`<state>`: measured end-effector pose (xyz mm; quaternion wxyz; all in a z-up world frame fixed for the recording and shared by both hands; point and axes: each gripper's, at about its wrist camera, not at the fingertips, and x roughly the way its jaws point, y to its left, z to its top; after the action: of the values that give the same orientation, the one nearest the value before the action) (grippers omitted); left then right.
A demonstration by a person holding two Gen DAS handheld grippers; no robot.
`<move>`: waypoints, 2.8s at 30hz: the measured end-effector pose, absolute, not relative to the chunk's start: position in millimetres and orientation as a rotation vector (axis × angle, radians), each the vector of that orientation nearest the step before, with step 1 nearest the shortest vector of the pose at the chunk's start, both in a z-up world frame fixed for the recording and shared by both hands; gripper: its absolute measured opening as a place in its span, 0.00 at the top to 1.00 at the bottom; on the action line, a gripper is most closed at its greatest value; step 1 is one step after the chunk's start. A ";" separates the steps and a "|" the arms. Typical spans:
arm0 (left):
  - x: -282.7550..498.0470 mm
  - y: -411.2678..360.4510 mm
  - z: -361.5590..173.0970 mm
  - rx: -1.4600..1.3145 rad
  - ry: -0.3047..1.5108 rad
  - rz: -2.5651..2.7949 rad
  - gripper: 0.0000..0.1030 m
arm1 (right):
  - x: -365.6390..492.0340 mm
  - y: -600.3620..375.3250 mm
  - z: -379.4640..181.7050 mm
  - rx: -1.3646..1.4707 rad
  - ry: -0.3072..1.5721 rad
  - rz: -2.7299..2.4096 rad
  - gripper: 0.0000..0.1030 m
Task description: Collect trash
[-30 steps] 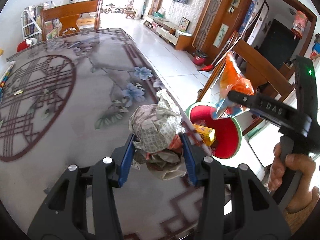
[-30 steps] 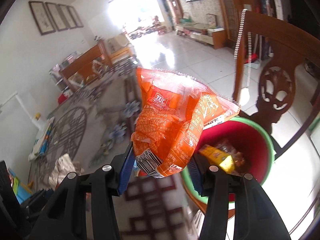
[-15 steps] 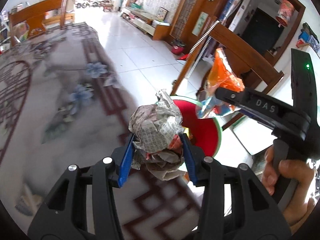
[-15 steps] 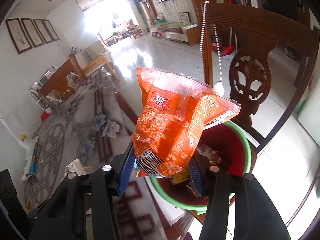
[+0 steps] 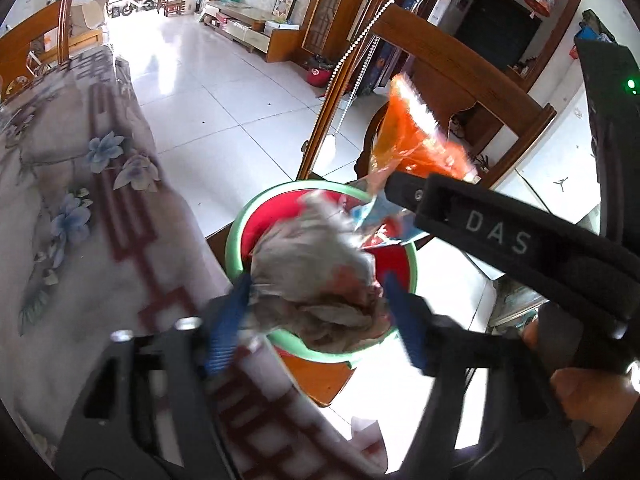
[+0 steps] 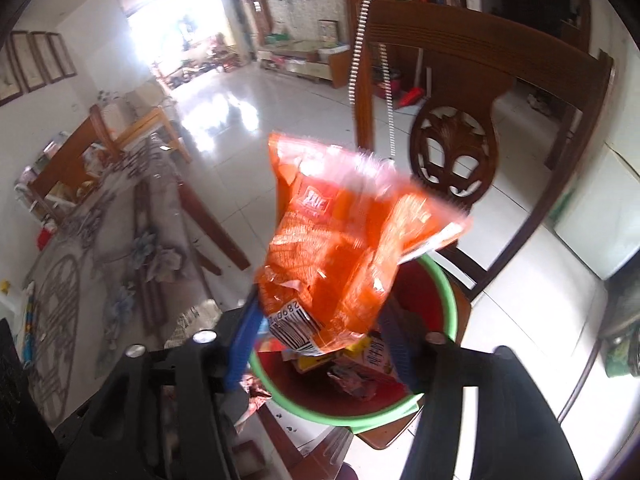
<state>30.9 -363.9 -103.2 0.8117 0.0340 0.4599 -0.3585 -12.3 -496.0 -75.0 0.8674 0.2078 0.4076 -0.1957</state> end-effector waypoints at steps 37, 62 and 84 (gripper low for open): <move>1.8 -49.8 -4.9 -0.092 0.321 -0.225 0.05 | 17.5 -301.1 0.2 0.442 0.322 -0.108 0.07; 10.6 -32.4 -28.4 -0.130 0.517 -0.209 0.05 | 32.0 -241.8 -25.8 0.162 0.440 -0.116 0.07; 12.3 -32.9 -30.3 -0.121 0.527 -0.205 0.05 | 33.9 -236.6 -28.3 0.115 0.454 -0.102 0.07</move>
<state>12.3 -32.9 -30.3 0.9584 -0.0597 0.2600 -0.1011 33.9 -236.6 -28.3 0.9714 0.0567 0.2250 -0.0503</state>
